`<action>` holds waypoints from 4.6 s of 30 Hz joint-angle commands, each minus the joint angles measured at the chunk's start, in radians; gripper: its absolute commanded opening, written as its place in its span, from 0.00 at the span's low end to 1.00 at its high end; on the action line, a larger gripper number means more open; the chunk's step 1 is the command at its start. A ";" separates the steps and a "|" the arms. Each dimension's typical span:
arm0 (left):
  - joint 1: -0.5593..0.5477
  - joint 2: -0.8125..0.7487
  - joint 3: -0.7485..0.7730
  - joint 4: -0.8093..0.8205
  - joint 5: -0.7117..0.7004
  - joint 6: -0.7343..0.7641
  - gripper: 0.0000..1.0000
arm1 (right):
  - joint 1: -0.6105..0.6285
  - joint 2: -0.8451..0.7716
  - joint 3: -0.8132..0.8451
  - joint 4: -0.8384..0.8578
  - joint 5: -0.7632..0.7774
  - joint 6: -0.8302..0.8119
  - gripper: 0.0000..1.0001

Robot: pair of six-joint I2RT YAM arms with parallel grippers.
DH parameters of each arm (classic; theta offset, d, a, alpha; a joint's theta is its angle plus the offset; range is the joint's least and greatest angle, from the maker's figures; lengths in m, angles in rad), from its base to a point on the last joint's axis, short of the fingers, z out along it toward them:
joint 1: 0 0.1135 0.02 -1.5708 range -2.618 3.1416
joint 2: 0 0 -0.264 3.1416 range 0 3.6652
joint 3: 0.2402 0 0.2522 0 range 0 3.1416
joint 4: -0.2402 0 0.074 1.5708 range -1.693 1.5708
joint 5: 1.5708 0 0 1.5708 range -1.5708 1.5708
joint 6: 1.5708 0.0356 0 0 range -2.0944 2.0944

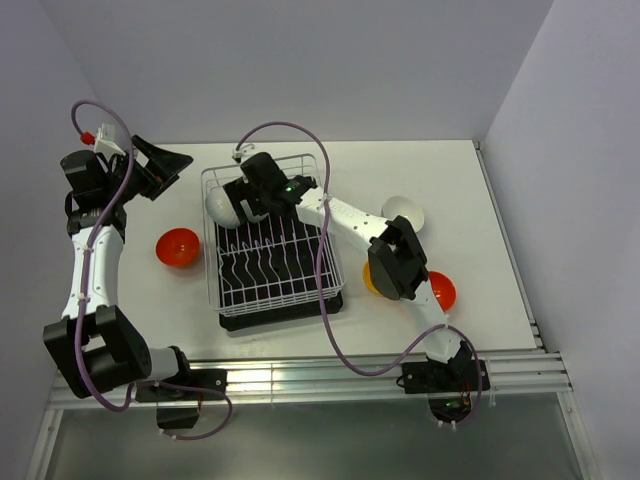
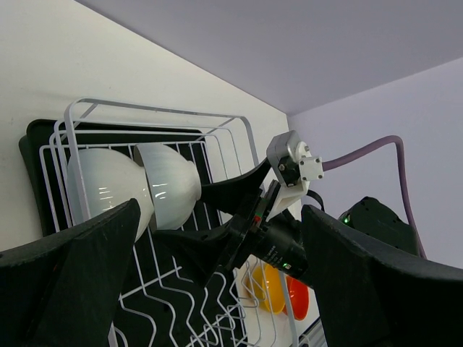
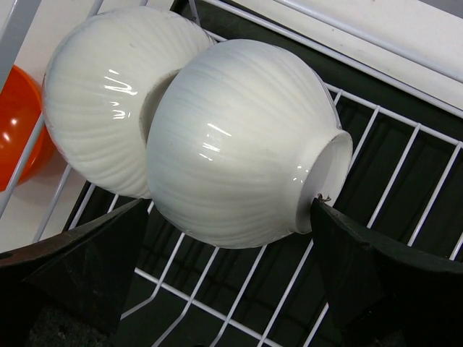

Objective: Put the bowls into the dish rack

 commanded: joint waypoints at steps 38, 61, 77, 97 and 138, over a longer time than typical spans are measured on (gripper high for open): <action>-0.835 0.284 0.447 -0.271 -0.677 0.542 0.84 | -0.858 -0.942 -0.626 -0.185 -0.380 -0.007 0.93; -1.205 0.944 0.958 -0.243 -0.949 0.455 0.74 | -1.240 -1.061 -0.827 -0.261 -0.472 -0.134 0.93; -1.216 1.061 1.023 -0.217 -0.949 0.433 0.55 | -1.262 -1.095 -0.880 -0.258 -0.475 -0.148 0.93; -1.216 1.073 1.074 -0.225 -0.938 0.392 0.00 | -1.291 -1.098 -0.880 -0.259 -0.492 -0.151 0.94; -0.899 0.571 0.768 0.056 -0.452 -0.018 0.00 | -0.995 -1.006 -0.873 0.629 -1.027 0.820 1.00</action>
